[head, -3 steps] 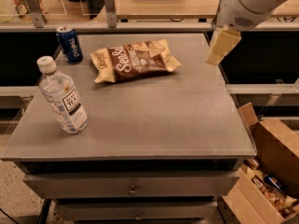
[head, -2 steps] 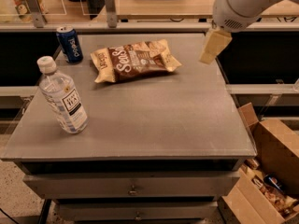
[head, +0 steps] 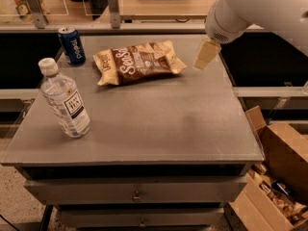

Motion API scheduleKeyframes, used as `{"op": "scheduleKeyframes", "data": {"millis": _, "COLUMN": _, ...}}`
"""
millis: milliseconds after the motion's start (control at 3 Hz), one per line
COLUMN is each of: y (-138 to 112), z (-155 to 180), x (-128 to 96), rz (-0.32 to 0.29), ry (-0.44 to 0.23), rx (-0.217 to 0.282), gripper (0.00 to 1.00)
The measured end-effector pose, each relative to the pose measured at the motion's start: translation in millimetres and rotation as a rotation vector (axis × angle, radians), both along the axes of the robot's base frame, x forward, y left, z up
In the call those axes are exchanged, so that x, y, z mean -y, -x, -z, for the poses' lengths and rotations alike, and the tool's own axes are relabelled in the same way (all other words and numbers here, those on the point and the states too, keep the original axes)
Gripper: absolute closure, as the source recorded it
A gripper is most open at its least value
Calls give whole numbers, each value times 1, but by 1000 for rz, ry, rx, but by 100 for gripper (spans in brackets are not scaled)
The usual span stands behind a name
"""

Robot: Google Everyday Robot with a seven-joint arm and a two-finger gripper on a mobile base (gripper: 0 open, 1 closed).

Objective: Move brown chip bag near blue plastic bottle

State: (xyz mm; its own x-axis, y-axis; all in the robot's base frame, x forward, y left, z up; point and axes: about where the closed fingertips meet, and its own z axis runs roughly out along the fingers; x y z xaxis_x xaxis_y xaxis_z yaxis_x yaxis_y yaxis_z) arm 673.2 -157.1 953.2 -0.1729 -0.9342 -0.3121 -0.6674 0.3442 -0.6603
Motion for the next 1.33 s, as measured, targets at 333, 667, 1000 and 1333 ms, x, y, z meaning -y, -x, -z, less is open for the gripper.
{"op": "scheduleKeyframes", "data": {"millis": 333, "y": -15, "z": 21, "x": -9, "rz": -22, "ry": -20, "rx": 32, "gripper": 0}}
{"op": "scheduleKeyframes", "data": {"millis": 667, "y": -24, "z": 38, "x": -22, "rz": -63, "ry": -27, "rx": 60, "gripper": 0}}
{"op": "scheduleKeyframes", "data": {"millis": 1000, "y": -28, "z": 53, "x": -34, "rz": -105, "ry": -34, "rx": 74, "gripper": 0}}
{"op": "scheduleKeyframes", "data": {"millis": 1333, "y": -32, "z": 68, "x": -44, "rz": -137, "ry": -45, "rx": 72, "gripper": 0}}
